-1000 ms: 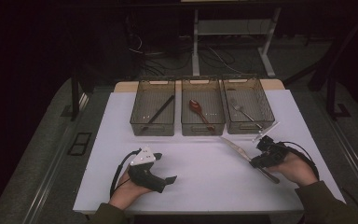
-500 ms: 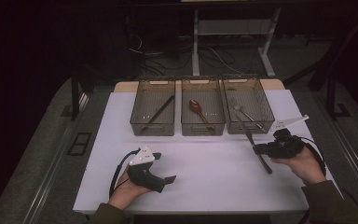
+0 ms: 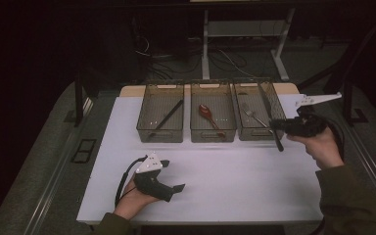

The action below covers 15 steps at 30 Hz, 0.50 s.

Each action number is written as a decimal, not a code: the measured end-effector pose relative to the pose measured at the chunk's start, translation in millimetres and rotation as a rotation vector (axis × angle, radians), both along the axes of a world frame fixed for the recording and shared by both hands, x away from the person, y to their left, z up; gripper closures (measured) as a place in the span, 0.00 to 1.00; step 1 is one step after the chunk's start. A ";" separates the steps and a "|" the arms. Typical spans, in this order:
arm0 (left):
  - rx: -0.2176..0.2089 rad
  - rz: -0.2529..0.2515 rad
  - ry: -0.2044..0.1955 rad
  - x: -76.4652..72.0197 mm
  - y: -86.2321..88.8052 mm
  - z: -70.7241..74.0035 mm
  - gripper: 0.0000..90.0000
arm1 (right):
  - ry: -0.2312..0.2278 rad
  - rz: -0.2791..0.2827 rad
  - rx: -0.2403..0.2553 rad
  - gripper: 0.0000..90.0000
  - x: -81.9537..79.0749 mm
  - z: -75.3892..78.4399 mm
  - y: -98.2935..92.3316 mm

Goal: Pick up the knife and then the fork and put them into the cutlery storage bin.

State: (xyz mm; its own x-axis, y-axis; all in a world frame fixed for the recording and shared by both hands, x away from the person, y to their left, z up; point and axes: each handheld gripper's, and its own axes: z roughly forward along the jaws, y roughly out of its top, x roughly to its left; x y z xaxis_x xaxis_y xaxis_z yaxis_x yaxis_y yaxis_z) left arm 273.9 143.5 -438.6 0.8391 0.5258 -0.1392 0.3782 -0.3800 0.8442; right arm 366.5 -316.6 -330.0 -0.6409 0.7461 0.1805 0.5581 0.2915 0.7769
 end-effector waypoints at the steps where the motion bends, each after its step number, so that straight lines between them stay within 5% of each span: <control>1: 0.001 -0.002 0.000 0.1 0.2 0.1 0.00 | -0.011 -0.009 -0.001 0.88 5.8 4.6 0.8; 7: 0.008 -0.006 0.004 0.2 -0.1 -0.1 0.00 | -0.071 -0.073 -0.040 0.88 45.4 22.2 4.1; 15: 0.005 -0.006 0.005 0.5 -0.3 -0.8 0.00 | -0.048 -0.140 -0.051 0.88 90.5 5.1 10.0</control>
State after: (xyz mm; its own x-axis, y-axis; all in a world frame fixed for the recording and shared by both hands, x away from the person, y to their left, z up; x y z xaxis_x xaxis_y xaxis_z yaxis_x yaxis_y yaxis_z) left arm 274.5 143.2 -439.3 0.8416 0.5215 -0.1406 0.3800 -0.3867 0.8403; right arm 457.0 -306.6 -324.9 -0.5370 0.8362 0.1115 0.5583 0.2533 0.7900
